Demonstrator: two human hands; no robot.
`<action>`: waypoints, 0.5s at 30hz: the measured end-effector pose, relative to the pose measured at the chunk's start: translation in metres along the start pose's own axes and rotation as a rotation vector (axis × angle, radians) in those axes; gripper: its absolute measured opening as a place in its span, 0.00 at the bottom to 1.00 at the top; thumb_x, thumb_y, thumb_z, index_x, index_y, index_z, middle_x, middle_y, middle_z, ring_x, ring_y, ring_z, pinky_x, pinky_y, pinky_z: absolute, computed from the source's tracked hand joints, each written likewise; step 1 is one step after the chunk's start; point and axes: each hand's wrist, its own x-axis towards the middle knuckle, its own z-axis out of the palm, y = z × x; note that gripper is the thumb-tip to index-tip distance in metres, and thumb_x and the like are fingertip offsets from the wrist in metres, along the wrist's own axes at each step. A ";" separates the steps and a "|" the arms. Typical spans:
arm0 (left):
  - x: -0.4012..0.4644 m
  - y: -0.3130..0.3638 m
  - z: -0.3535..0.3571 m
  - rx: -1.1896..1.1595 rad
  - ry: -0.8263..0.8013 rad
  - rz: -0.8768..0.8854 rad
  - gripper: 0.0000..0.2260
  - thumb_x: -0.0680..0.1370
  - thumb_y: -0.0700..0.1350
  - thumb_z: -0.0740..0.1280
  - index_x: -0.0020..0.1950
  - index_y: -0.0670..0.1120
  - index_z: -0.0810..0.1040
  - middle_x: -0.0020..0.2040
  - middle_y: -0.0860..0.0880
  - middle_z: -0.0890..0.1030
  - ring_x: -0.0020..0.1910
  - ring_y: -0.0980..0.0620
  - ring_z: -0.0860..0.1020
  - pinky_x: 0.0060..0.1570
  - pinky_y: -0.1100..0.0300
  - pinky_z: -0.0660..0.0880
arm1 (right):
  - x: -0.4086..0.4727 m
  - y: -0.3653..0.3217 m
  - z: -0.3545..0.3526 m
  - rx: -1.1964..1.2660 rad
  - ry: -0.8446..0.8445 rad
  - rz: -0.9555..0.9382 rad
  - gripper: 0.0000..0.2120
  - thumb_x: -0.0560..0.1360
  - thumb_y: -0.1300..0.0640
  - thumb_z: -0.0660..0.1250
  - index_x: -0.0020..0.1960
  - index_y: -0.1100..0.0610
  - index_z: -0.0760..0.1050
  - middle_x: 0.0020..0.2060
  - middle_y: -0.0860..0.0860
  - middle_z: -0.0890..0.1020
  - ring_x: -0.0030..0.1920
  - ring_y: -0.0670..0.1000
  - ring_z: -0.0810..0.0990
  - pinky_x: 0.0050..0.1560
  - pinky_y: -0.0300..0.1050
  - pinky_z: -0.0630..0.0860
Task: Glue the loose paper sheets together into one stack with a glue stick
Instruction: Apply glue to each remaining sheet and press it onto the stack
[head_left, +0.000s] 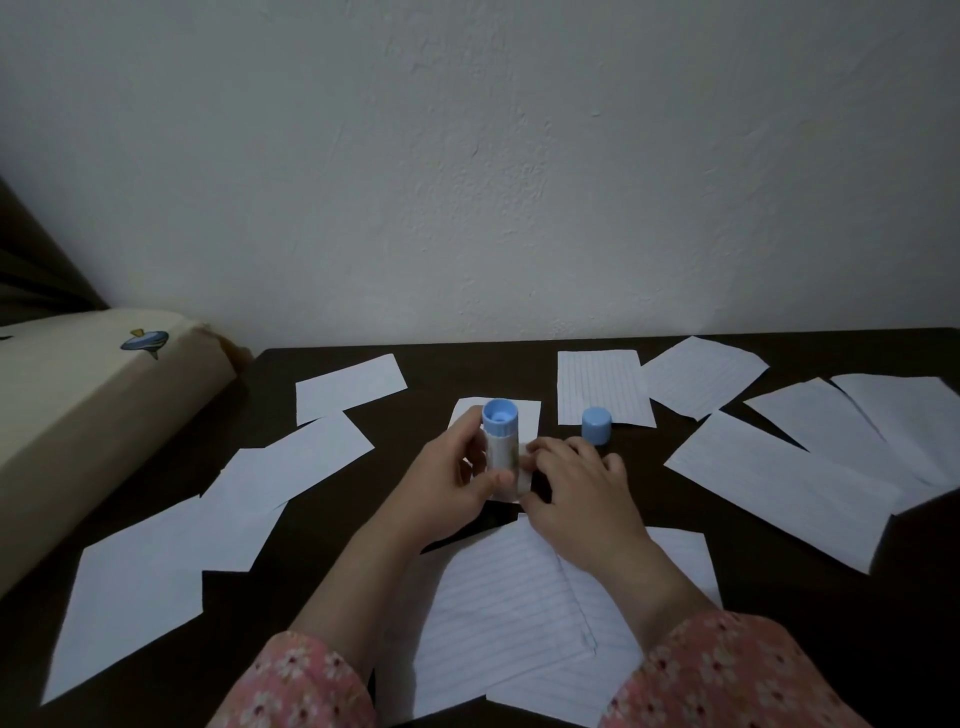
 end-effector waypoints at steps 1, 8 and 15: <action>0.000 -0.001 -0.001 -0.004 -0.003 -0.010 0.20 0.75 0.45 0.70 0.59 0.63 0.66 0.54 0.52 0.77 0.49 0.55 0.75 0.50 0.59 0.76 | 0.000 0.000 0.000 0.003 0.000 0.000 0.17 0.79 0.49 0.60 0.67 0.46 0.68 0.70 0.42 0.66 0.72 0.47 0.57 0.72 0.53 0.53; -0.009 -0.011 -0.022 -0.106 0.030 -0.172 0.24 0.76 0.44 0.69 0.66 0.62 0.64 0.57 0.58 0.73 0.57 0.57 0.72 0.56 0.58 0.71 | 0.001 0.002 0.002 0.014 0.007 0.008 0.19 0.78 0.48 0.60 0.68 0.45 0.68 0.70 0.40 0.65 0.72 0.46 0.58 0.71 0.52 0.53; -0.018 -0.020 -0.030 -0.100 0.092 -0.215 0.24 0.77 0.44 0.68 0.68 0.59 0.64 0.55 0.59 0.73 0.55 0.58 0.72 0.52 0.61 0.68 | 0.001 0.002 0.002 0.017 -0.028 0.011 0.19 0.79 0.49 0.59 0.70 0.46 0.67 0.72 0.41 0.63 0.73 0.47 0.55 0.72 0.54 0.52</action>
